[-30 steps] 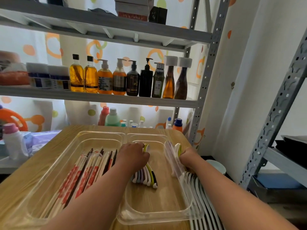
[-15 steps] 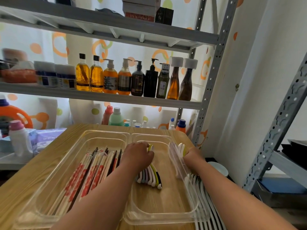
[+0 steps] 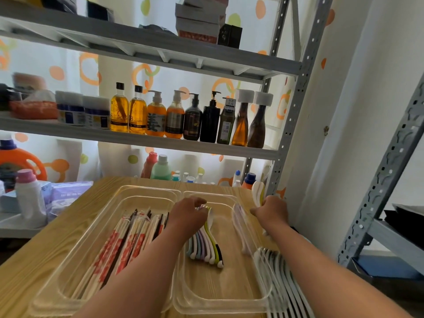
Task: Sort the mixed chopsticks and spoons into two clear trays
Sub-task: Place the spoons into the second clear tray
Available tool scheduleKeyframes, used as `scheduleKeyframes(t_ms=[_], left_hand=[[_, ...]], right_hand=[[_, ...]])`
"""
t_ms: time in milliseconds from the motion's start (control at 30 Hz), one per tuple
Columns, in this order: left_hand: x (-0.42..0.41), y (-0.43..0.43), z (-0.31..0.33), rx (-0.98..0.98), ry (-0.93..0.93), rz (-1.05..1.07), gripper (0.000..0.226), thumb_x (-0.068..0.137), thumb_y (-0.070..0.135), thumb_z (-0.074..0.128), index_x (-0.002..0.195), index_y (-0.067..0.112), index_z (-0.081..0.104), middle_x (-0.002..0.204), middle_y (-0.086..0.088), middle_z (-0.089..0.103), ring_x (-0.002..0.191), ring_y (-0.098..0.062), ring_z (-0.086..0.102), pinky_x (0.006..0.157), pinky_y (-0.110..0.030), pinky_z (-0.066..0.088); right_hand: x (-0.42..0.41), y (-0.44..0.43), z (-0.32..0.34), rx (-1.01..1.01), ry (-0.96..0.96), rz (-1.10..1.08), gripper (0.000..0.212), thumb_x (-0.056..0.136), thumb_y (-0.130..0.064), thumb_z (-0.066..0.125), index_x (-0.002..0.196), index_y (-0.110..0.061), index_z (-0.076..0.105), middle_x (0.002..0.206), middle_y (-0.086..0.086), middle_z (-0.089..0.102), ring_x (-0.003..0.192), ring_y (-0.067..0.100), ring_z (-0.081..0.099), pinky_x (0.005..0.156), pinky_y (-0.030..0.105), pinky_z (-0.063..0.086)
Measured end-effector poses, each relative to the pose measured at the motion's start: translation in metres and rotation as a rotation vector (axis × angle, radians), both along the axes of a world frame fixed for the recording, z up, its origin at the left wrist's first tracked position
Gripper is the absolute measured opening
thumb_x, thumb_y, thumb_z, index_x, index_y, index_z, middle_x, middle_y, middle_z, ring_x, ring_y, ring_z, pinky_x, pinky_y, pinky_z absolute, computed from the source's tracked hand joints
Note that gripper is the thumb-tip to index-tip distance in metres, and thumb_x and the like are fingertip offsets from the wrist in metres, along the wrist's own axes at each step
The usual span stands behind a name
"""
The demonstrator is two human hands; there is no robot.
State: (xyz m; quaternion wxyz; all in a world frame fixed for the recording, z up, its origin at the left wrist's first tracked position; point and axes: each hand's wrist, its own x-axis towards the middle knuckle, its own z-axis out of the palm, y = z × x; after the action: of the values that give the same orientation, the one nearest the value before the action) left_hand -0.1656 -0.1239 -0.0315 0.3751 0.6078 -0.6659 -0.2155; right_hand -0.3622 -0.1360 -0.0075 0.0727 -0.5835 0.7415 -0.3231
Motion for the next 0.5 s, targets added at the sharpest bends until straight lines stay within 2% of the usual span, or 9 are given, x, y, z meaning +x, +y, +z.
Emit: scheduleKeyframes(t_ms=[133, 233, 300, 400, 500], left_hand=[[0.000, -0.001, 0.000, 0.000, -0.068, 0.001, 0.036, 0.091, 0.017, 0.053, 0.126, 0.024, 0.059, 0.129, 0.002, 0.060, 0.119, -0.017, 0.055, 0.101, -0.034, 0.044], [0.000, 0.000, 0.001, 0.022, -0.073, 0.021, 0.039, 0.088, 0.013, 0.055, 0.125, 0.023, 0.060, 0.129, 0.000, 0.060, 0.118, -0.019, 0.055, 0.098, -0.035, 0.046], [0.000, 0.000, 0.002, 0.024, -0.047, 0.027, 0.040, 0.087, 0.012, 0.055, 0.125, 0.023, 0.060, 0.129, 0.000, 0.060, 0.117, -0.019, 0.055, 0.097, -0.034, 0.046], [0.001, 0.000, 0.002, 0.024, -0.013, 0.013, 0.041, 0.087, 0.011, 0.054, 0.125, 0.023, 0.060, 0.130, 0.000, 0.060, 0.119, -0.019, 0.054, 0.098, -0.033, 0.045], [0.002, 0.001, 0.002, 0.021, 0.014, -0.002, 0.041, 0.087, 0.011, 0.054, 0.126, 0.023, 0.060, 0.131, 0.001, 0.059, 0.121, -0.019, 0.053, 0.099, -0.032, 0.042]], right_hand=[[0.016, 0.012, 0.024, -0.047, -0.023, 0.100, 0.022, 0.079, -0.020, 0.073, 0.078, -0.007, 0.055, 0.067, 0.000, 0.051, 0.065, 0.018, 0.055, 0.047, 0.018, 0.033], [0.037, 0.023, 0.034, 0.023, -0.143, 0.194, 0.023, 0.081, -0.021, 0.071, 0.092, -0.005, 0.058, 0.074, 0.003, 0.056, 0.062, 0.014, 0.056, 0.045, 0.016, 0.035], [0.052, 0.028, 0.031, 0.098, -0.104, 0.237, 0.028, 0.081, -0.025, 0.071, 0.098, -0.006, 0.058, 0.084, 0.006, 0.060, 0.070, 0.015, 0.059, 0.054, 0.017, 0.042], [0.069, 0.031, 0.018, 0.189, 0.024, 0.258, 0.033, 0.081, -0.029, 0.071, 0.102, -0.009, 0.056, 0.087, 0.006, 0.057, 0.077, 0.015, 0.056, 0.067, 0.021, 0.045], [0.079, 0.031, 0.003, 0.299, 0.201, 0.237, 0.035, 0.087, -0.026, 0.063, 0.116, -0.008, 0.054, 0.109, 0.008, 0.058, 0.099, 0.020, 0.057, 0.085, 0.027, 0.046]])
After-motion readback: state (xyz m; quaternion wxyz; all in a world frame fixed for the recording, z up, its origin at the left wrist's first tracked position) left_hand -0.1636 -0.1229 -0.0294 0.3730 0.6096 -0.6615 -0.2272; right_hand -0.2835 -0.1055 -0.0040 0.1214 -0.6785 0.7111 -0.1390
